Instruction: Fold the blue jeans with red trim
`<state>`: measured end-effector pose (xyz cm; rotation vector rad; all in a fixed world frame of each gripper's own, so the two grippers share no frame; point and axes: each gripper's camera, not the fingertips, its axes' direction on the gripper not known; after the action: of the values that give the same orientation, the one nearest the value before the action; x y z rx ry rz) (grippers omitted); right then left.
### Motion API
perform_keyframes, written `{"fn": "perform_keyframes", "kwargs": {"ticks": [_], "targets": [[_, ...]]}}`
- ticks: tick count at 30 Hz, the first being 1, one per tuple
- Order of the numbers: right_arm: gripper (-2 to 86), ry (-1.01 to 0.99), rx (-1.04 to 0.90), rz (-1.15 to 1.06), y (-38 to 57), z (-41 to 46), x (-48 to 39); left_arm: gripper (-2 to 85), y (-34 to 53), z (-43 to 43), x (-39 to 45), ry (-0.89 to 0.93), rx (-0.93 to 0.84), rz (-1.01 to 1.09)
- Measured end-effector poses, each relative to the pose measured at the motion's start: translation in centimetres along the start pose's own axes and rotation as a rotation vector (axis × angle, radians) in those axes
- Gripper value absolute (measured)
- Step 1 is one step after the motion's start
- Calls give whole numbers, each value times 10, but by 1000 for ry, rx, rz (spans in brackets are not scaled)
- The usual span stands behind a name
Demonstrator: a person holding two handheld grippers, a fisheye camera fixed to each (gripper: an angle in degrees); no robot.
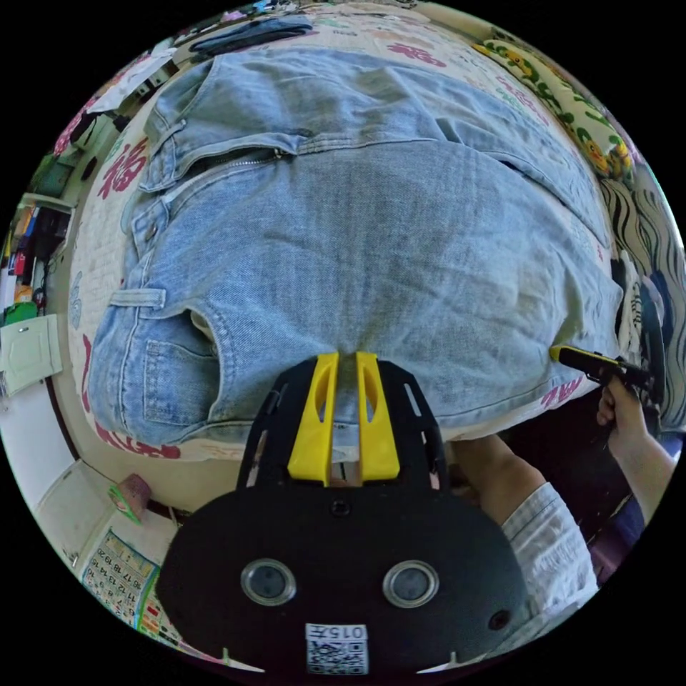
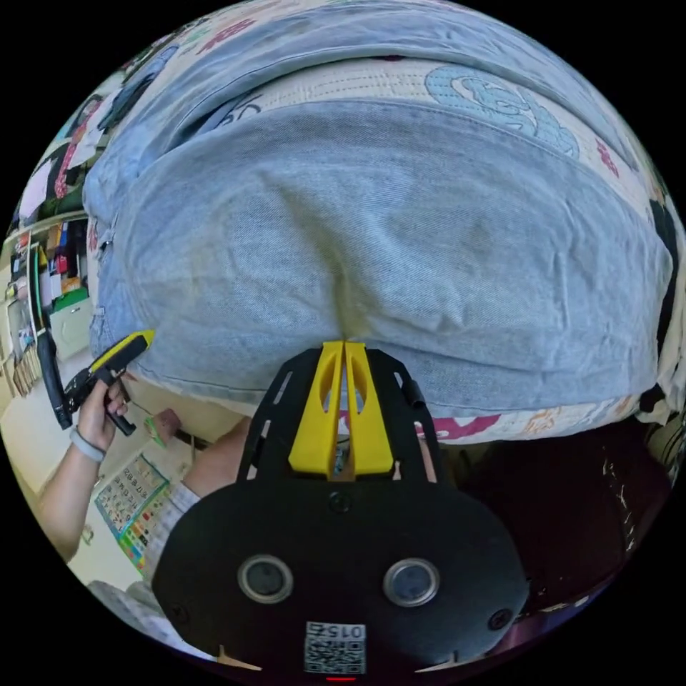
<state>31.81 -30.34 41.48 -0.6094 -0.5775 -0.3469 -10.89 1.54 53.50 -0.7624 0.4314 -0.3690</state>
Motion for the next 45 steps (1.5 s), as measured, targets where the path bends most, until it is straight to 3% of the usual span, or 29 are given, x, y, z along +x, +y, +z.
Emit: {"fn": "perform_keyframes", "kwargs": {"ticks": [5,13,17,23,27,30,35,38,41,44,45], "targets": [[-5,254,-17,-114,10,15,-51,47,14,-3,-3,-65,44,100],[-6,619,68,-87,33,48,-108,25,24,-11,-34,-53,2,174],[-6,531,85,46,35,44,-100,20,36,-14,-53,-3,39,133],[-6,436,39,75,33,38,-81,19,56,-19,-79,41,98,31],[-9,374,-14,48,31,30,-65,25,66,-29,-118,254,52,-63],[-10,280,-42,-35,38,17,-41,39,89,-58,-163,398,188,-209],[-10,126,-31,7,60,0,22,66,96,-115,-239,256,426,-390],[-10,117,-15,-3,67,-1,37,80,59,-108,-269,171,348,-383],[-10,129,-17,16,66,-2,49,66,22,-79,-278,138,113,-343],[-10,136,-21,9,66,-6,63,28,15,-89,-272,52,101,-249],[-10,131,-21,8,66,-7,66,17,19,-102,-266,-15,189,-196]]}}
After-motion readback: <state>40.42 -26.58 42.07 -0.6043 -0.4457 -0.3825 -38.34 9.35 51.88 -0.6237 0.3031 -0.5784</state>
